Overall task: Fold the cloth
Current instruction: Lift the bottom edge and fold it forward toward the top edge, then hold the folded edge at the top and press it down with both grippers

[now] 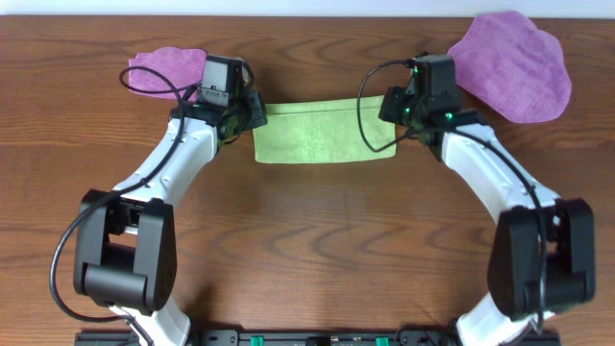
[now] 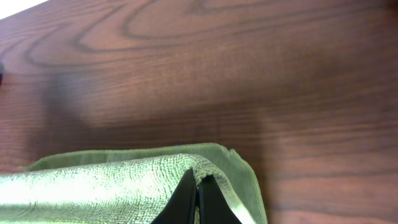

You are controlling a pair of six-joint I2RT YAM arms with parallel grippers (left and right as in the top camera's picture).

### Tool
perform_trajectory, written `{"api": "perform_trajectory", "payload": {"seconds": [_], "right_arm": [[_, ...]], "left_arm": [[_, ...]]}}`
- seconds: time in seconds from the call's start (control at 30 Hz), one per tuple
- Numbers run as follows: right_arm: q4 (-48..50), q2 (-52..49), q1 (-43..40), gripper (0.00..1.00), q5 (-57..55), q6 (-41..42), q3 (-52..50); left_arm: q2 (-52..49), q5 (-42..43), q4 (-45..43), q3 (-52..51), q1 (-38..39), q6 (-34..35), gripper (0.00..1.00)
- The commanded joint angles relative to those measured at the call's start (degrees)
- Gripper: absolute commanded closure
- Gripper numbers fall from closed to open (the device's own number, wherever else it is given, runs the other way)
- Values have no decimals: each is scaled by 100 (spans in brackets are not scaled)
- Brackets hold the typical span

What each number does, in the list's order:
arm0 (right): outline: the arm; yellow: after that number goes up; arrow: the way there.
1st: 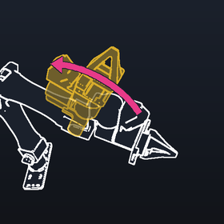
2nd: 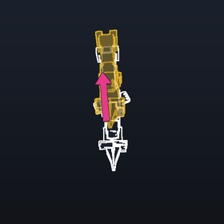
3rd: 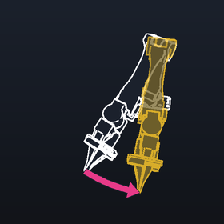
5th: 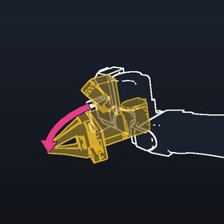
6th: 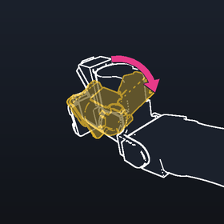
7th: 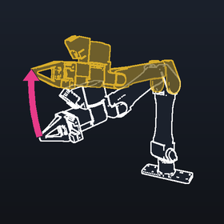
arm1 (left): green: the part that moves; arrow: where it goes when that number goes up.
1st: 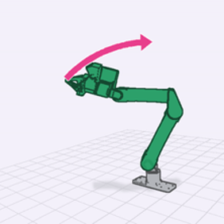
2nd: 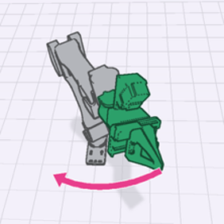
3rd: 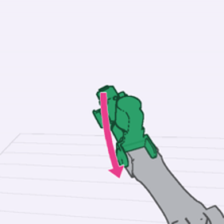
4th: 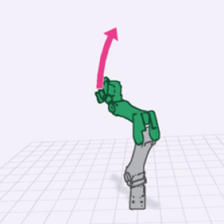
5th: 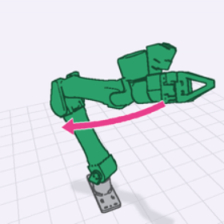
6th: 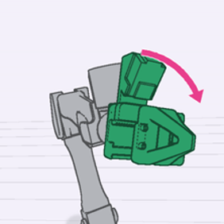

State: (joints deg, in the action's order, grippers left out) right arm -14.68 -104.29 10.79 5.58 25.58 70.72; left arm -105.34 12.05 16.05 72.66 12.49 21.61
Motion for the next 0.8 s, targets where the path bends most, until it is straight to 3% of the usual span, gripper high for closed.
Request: {"api": "perform_trajectory", "payload": {"seconds": [0.0, 0.5, 0.77], "right_arm": [[-162, -223, -96, 99, -195, -101, 284], [-684, -221, -92, 98, -278, -101, 313], [-1202, -210, -92, 98, -282, -101, 313]], "left_arm": [[-33, -105, 37, 173, -122, -197, 94], [-33, 260, 251, 173, -120, -345, 94], [-33, 260, 815, 170, -120, -474, 94]]}}
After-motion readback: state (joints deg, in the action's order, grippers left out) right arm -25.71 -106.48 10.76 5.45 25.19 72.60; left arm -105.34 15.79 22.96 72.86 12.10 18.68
